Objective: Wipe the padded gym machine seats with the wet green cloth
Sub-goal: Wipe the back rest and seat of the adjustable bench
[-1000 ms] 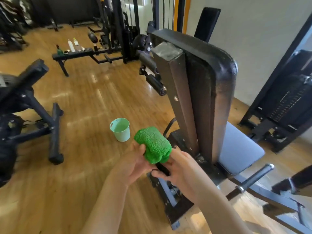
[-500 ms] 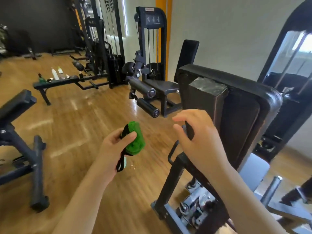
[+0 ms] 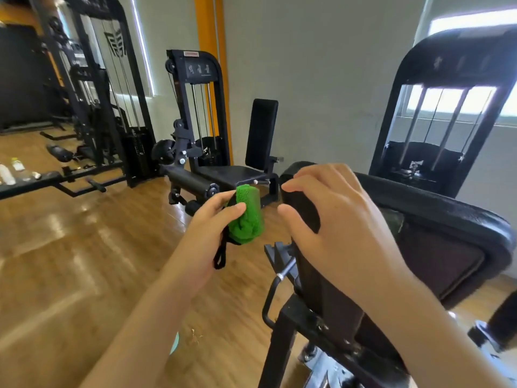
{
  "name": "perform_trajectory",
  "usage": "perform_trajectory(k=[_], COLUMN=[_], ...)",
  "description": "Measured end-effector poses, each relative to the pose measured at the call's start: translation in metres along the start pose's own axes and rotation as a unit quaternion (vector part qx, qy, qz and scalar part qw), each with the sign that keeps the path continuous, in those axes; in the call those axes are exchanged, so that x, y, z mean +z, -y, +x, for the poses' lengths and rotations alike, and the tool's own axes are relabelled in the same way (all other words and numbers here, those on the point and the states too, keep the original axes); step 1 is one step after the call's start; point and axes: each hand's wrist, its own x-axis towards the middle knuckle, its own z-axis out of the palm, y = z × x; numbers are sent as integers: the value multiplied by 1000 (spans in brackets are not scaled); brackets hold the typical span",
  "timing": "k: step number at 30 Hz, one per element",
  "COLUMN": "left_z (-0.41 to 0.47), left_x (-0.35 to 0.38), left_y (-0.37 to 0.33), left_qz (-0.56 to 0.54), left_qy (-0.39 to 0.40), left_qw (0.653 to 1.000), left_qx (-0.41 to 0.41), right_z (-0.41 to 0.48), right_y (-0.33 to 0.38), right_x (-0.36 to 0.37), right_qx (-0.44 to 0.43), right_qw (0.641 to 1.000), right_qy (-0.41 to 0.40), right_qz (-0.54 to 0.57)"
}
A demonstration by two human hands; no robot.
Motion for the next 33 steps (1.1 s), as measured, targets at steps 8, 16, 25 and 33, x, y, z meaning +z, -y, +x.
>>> perform_trajectory(k=[8, 16, 25, 33], left_z=[89, 129, 140, 136], left_x=[2, 39, 39, 37], left_y=[-16, -9, 4, 50], left_qz=[18, -4, -15, -162], left_qy=[65, 192, 292, 277], left_qw=[996, 975, 922, 926], left_qx=[60, 110, 255, 198], right_z=[42, 44, 53, 66], right_y=[-17, -17, 4, 21], right_x=[28, 37, 57, 62], right_qx=[83, 131, 250, 361], right_qw=[985, 933, 883, 866], right_qy=[32, 65, 84, 66], right_qz=[-149, -330, -387, -340])
